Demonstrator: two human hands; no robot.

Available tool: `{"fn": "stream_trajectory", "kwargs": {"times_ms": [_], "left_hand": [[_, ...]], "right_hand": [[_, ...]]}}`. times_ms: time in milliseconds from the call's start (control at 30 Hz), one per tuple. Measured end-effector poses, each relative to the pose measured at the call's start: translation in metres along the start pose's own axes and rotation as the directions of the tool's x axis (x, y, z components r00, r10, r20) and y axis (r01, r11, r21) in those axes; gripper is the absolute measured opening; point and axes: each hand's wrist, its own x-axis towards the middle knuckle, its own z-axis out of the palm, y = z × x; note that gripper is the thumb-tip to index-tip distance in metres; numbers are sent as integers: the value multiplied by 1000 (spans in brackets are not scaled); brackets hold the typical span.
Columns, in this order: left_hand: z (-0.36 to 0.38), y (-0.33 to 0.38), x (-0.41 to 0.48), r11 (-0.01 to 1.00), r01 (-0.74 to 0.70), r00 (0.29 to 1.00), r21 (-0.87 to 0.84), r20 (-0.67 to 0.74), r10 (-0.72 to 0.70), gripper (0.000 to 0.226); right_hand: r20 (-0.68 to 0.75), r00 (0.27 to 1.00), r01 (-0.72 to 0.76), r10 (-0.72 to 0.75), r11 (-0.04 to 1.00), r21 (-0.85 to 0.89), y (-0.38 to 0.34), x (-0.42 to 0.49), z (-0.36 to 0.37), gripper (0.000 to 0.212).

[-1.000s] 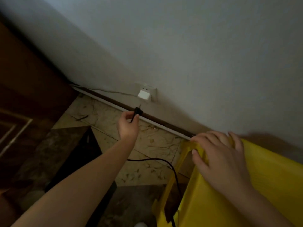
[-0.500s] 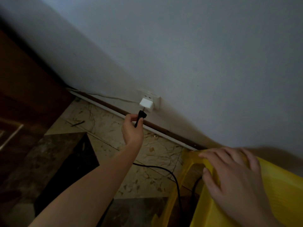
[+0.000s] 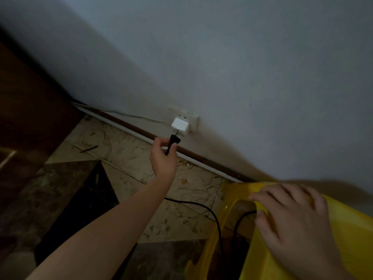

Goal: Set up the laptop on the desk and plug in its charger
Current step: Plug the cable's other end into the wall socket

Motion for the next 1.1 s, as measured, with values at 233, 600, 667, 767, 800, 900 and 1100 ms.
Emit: {"fn": "stream_trajectory", "kwargs": {"times_ms": [233, 600, 667, 767, 800, 900, 1100], "left_hand": [[-3, 0, 6, 1000, 18, 1000, -1, 20, -18, 12], [3, -5, 7, 998, 37, 999, -49, -18, -38, 20], [4, -6, 7, 999, 26, 999, -40, -25, -27, 17], [5, -9, 7, 1000, 10, 999, -16, -32, -11, 13], [5, -10, 7, 1000, 7, 999, -9, -36, -7, 13], [4, -12, 9, 1000, -8, 1000, -13, -30, 8, 16], [0, -10, 11, 998, -58, 998, 24, 16, 58, 17]], "right_hand": [[34, 980, 197, -197, 980, 1, 0, 21, -1, 41], [180, 677, 637, -713, 447, -628, 15, 155, -13, 53], [203, 669, 572, -715, 321, -755, 27, 163, -5, 56], [280, 677, 512, -681, 162, -843, 34, 167, 7, 63], [305, 685, 515, -661, 144, -845, 34, 168, 8, 62], [351, 696, 530, -626, 119, -839, 36, 170, 8, 58], [384, 672, 578, -633, 124, -807, 34, 171, 7, 59]]}}
